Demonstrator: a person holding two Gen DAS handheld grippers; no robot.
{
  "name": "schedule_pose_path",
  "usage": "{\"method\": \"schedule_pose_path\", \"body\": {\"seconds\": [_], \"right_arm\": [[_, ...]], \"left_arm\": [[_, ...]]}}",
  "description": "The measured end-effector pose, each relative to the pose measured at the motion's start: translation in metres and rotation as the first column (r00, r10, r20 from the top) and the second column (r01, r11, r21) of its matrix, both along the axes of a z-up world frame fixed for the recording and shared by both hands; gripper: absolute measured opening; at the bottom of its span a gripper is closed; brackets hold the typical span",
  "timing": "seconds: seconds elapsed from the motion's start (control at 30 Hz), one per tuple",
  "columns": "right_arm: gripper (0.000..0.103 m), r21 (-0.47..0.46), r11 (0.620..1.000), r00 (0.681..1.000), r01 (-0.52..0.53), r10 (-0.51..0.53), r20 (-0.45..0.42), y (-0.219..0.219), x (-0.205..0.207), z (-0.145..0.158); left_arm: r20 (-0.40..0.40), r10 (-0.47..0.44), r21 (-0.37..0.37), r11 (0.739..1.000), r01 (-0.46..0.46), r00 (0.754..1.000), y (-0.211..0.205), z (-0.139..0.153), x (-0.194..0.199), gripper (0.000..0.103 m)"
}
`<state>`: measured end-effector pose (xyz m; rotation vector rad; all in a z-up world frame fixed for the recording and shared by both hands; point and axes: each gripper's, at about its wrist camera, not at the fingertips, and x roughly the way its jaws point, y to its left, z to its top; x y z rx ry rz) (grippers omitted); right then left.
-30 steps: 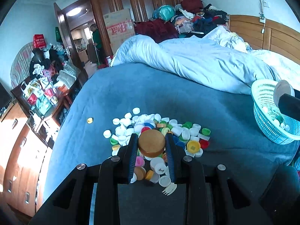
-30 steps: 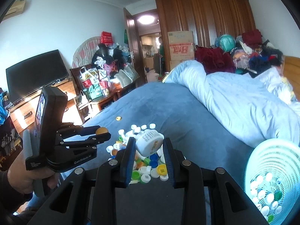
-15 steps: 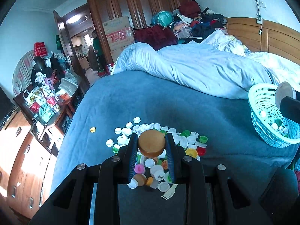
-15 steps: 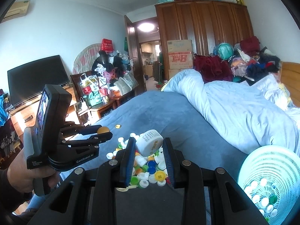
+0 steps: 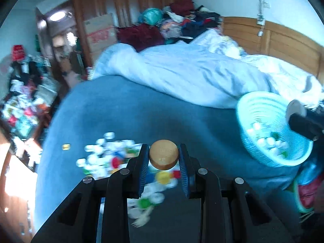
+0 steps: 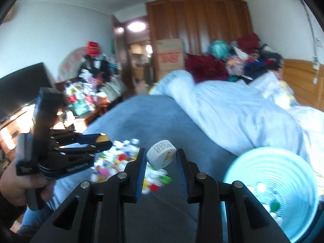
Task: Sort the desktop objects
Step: 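Carry both caps over the blue basket and open both grippers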
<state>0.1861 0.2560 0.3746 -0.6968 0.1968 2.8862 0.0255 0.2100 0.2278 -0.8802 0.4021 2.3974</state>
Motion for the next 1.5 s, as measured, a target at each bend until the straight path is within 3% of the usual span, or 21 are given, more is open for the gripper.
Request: {"method": "schedule_pose_path", "body": {"seconds": [0.23,0.37,0.6,0.77,1.5], "right_arm": [[0.032,0.024,0.988,0.987,0.149,-0.151,0.055,0.063,0.027,0.006],[0.032,0.023,0.976,0.972,0.216,-0.217,0.085,0.099,0.043,0.012],[0.032,-0.003,0.953,0.938,0.304,-0.299,0.175,0.149,0.059,0.005],[0.032,-0.01,0.945,0.927,0.326,-0.318,0.199,0.164,0.07,-0.006],[0.033,-0.038,0.933,0.912,0.357,-0.339,0.231,0.181,0.078,-0.034]], "left_arm": [[0.092,-0.132,0.07,0.99,0.126,0.987,0.071,0.011,-0.007,0.025],[0.146,-0.228,0.079,0.973,0.219,0.963,0.121,0.013,-0.001,0.025],[0.221,-0.348,0.04,0.937,0.348,0.911,0.2,0.008,0.019,0.025],[0.244,-0.385,-0.007,0.917,0.398,0.89,0.24,-0.002,0.035,0.025],[0.256,-0.378,-0.069,0.911,0.407,0.89,0.268,-0.024,0.04,0.025]]}}
